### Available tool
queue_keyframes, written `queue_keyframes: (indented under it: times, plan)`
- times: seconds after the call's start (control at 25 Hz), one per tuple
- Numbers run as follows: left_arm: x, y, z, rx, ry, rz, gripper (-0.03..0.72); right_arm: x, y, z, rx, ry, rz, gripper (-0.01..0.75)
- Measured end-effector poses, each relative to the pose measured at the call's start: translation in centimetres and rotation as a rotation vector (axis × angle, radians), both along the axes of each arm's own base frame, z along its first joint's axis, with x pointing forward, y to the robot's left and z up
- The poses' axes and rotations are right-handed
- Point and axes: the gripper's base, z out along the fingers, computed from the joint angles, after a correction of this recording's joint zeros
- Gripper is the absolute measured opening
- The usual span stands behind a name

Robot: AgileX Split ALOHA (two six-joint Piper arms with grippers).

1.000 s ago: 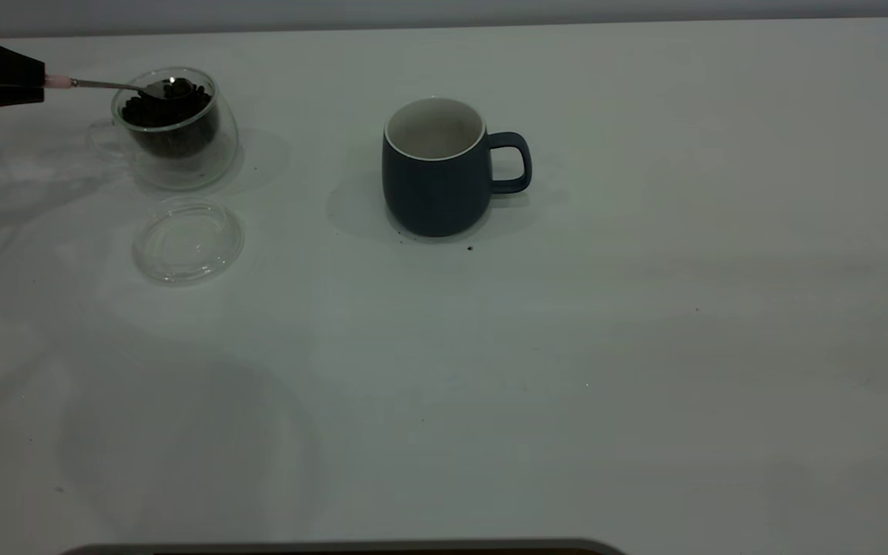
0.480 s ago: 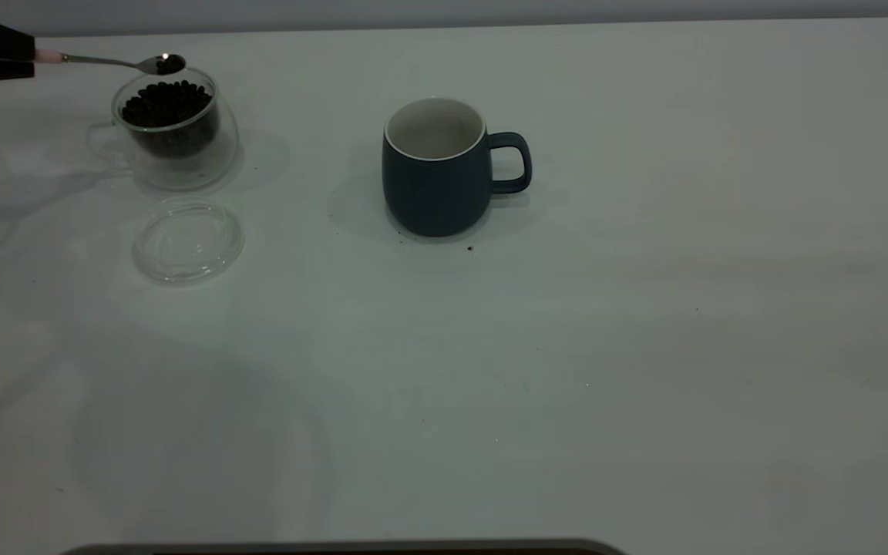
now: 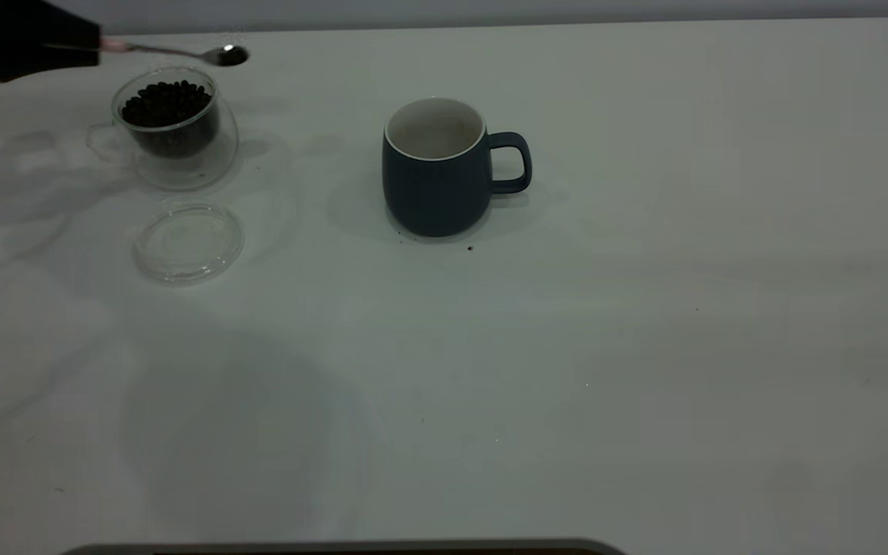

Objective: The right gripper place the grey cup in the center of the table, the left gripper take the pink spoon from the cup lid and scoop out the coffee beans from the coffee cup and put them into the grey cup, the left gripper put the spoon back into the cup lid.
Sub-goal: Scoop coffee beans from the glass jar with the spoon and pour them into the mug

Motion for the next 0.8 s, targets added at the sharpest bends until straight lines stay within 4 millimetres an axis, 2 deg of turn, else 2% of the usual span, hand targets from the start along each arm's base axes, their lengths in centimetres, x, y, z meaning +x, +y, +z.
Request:
queue_keyframes:
  times: [0.28, 0.8]
  plan:
    - [0.6, -4.2, 0.1, -0.008, -0.004, -0.084, 0.121, 0.0, 0.0, 0.0, 0.000, 0.000, 0.000, 0.508]
    - [0.6, -10.1, 0.1, -0.009, -0.019, -0.217, 0.120, 0.0, 0.0, 0.0, 0.000, 0.000, 0.000, 0.508]
